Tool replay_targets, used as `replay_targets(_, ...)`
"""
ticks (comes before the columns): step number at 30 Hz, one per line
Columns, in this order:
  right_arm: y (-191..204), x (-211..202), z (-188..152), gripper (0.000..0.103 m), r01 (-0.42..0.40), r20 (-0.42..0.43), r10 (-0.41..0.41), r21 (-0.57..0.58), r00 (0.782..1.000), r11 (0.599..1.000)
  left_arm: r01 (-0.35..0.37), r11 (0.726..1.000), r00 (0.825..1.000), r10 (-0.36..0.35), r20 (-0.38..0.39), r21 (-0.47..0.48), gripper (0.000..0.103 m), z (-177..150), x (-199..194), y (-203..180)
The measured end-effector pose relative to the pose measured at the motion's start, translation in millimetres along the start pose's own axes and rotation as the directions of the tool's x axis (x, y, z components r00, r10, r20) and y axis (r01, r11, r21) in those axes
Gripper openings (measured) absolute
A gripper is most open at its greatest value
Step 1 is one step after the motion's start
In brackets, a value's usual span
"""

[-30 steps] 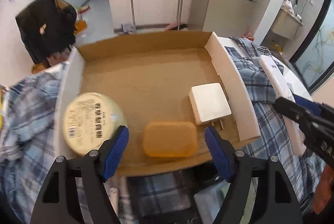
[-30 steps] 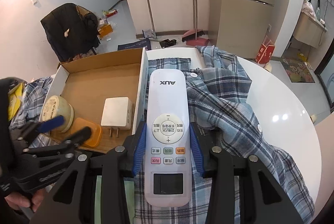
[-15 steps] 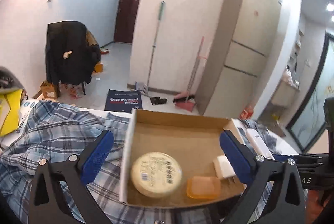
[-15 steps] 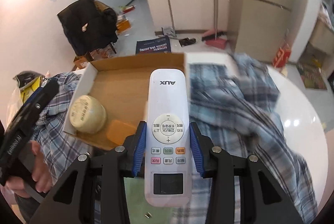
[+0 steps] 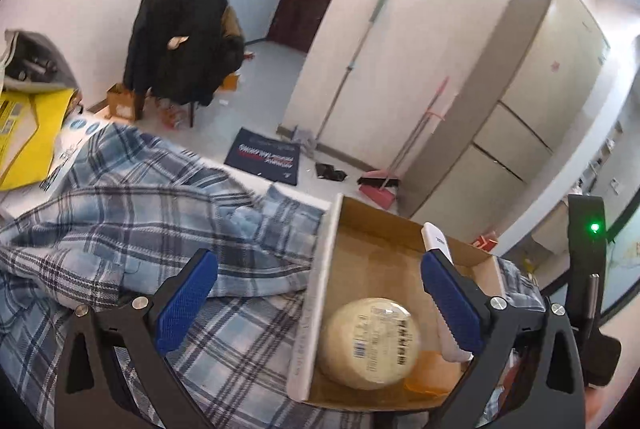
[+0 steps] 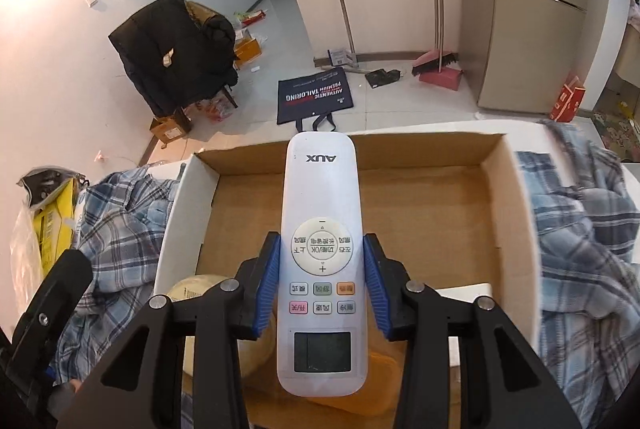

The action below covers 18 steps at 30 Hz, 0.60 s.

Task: Organize rigid objects
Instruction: 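Lower the remote into the box with the right gripper while the left releases the orange case inside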

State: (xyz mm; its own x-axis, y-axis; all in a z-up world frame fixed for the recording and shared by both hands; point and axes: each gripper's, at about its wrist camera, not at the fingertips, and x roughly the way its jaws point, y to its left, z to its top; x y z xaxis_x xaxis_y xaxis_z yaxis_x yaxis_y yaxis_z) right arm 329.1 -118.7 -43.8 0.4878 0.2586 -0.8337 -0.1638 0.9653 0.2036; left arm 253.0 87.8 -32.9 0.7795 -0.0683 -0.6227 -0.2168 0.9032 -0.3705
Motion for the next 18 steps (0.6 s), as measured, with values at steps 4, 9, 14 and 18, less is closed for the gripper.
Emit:
replay_targets(4, 9, 9, -2, 0.039, 0.034, -0.011, -0.034, -0.029, 0.999, 0.999, -0.048, 0.999, 0.999, 0.048, -0.014, -0.011, 0.103, -3, 8, 4)
replay_targets(9, 10, 9, 0, 0.04, 0.023, -0.01, -0.023, -0.024, 1.0, 0.999, -0.027, 0.999, 1.0, 0.027, -0.009, -0.034, 0.103, -2, 5, 11)
replay_targets(14, 8, -6, 1, 0.049, 0.021, 0.035, -0.019, -0.038, 0.999, 0.999, -0.032, 0.999, 0.999, 0.032, 0.022, -0.001, 0.103, 1, -5, 2)
replay_targets(18, 7, -32, -2, 0.05, 0.021, 0.074, -0.016, -0.065, 0.997, 0.998, -0.016, 0.998, 0.998, 0.012, 0.066, 0.056, 0.103, 6, -21, -12)
